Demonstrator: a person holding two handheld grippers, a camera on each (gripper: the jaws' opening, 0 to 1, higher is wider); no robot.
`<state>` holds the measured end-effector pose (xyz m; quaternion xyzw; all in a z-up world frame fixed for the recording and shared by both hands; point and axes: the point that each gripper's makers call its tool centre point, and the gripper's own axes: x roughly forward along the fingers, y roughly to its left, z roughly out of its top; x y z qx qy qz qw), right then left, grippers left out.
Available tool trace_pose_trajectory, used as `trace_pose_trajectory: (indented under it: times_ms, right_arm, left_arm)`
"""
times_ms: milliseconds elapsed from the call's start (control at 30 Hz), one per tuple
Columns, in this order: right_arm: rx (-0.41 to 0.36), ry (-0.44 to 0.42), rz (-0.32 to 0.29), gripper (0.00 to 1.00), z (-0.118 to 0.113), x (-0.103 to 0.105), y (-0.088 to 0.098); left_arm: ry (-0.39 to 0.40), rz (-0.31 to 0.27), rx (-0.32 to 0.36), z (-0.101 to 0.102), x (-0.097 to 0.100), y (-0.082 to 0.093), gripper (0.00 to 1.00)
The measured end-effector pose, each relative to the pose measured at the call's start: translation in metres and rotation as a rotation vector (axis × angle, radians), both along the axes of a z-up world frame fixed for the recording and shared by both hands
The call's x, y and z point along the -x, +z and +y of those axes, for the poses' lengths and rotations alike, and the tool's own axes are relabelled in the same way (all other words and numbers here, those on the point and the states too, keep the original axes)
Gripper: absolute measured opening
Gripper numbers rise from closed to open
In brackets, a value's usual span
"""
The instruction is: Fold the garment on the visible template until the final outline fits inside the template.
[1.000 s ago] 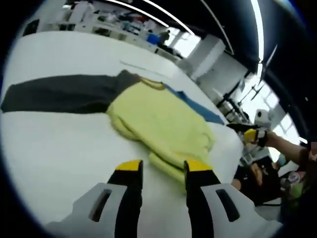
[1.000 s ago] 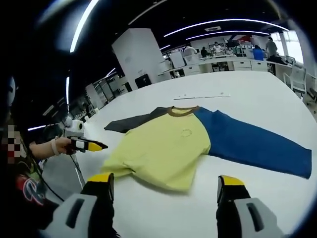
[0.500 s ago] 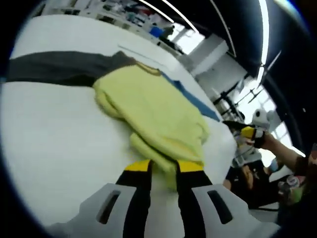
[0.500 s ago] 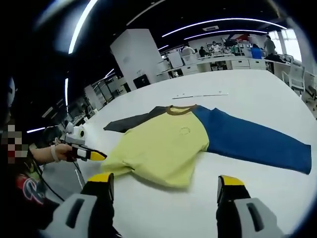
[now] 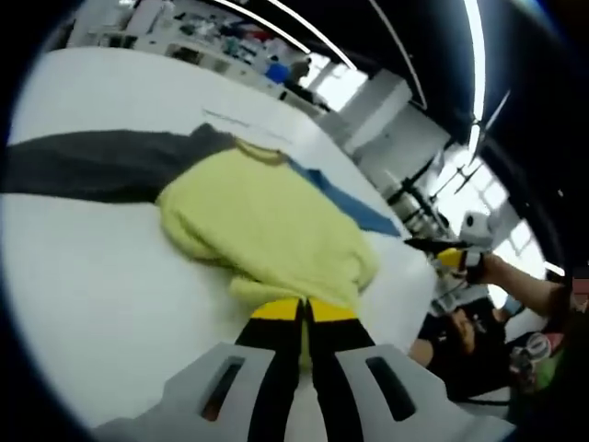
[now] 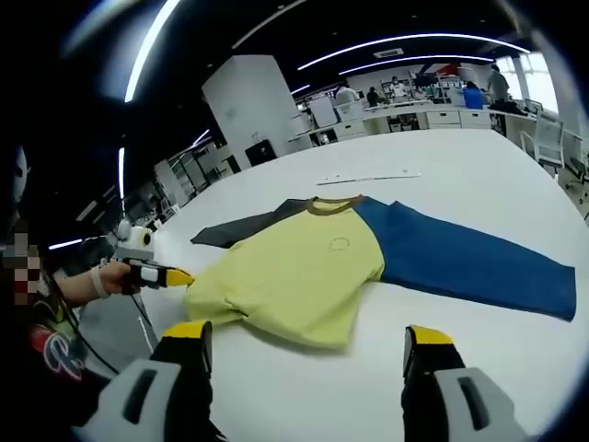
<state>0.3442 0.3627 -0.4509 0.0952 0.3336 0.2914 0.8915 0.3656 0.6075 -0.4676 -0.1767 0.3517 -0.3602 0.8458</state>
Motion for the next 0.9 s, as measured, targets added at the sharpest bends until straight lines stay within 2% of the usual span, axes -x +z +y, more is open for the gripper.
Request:
trace_pose_trajectory:
  times_ms: [133,333,667,767,800,900]
  right_arm:
    - [0.001,-0.002,0.002,0.86,0.000,0.001,0.000]
    - [0.000,-0.008,0.005,0.85,-0.001,0.002,-0.001]
    - [0.005,-0.024,0.012,0.85,-0.008,0.006,-0.002]
    - [0.004,-0.033,0.012,0.85,-0.011,0.007,-0.002]
    - [0.001,-0.038,0.012,0.85,-0.011,0.007,-0.002]
    - [0.008,-0.036,0.015,0.85,-0.012,0.008,-0.003]
  left_arm:
    - [-0.055,-0.085,-0.037,-0.012,-0.004,0.024,0.00]
    - [-0.103,-0.102,-0.020,-0.037,-0.010,0.034,0.00]
    - [-0.168,-0.006,-0.026,-0.070,-0.037,0.002,0.01]
    - [-0.192,-0.009,-0.046,-0.076,-0.040,-0.006,0.09]
    - [-0.207,0.018,-0.053,-0.078,-0.038,-0.012,0.11]
    - [-0.213,0.024,-0.058,-0.081,-0.036,-0.017,0.18]
